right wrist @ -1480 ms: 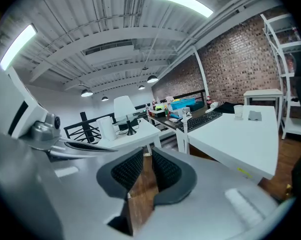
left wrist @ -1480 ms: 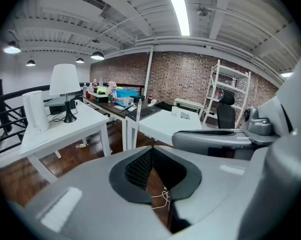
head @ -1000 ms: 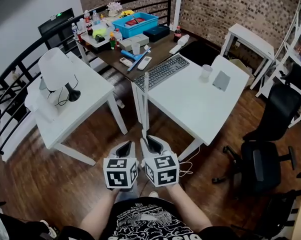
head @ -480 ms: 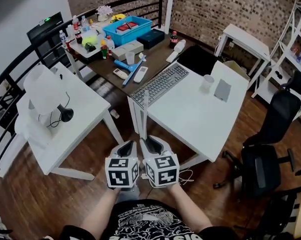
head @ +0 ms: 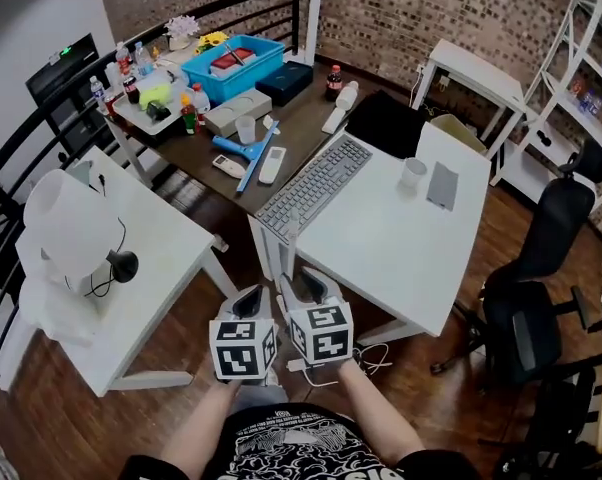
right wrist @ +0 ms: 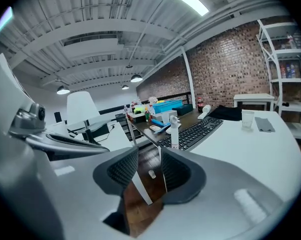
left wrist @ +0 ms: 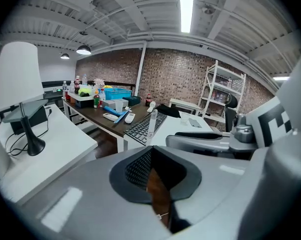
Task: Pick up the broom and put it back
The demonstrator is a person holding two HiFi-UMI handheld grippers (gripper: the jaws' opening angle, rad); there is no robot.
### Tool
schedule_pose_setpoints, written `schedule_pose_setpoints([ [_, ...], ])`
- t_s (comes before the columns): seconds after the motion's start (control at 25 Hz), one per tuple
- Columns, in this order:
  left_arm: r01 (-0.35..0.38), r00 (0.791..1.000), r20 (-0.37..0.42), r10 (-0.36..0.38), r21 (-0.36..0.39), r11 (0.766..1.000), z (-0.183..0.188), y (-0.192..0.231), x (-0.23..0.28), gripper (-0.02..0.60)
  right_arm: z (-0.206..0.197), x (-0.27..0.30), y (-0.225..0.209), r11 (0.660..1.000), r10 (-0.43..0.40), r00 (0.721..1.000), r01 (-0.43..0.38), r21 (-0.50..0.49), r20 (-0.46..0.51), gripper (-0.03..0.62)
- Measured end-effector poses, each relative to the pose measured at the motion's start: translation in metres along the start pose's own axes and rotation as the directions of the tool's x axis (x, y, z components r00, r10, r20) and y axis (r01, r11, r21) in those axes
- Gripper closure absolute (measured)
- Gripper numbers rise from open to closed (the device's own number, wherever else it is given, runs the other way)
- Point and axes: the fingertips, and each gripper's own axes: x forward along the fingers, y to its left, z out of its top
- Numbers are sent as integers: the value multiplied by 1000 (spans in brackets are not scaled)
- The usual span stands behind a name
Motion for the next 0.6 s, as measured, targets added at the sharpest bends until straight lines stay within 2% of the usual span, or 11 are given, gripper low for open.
schedule_pose_setpoints([
  [0.32,61,998,-22,-60,16,998,14,28,24,575,5,52,-22,994,-109,994,109,-1,-13,461],
  [0.6,97,995,-25,-96,39,995,30,50,40,575,9,91,-41,980,-192,981,192,48,-9,430],
])
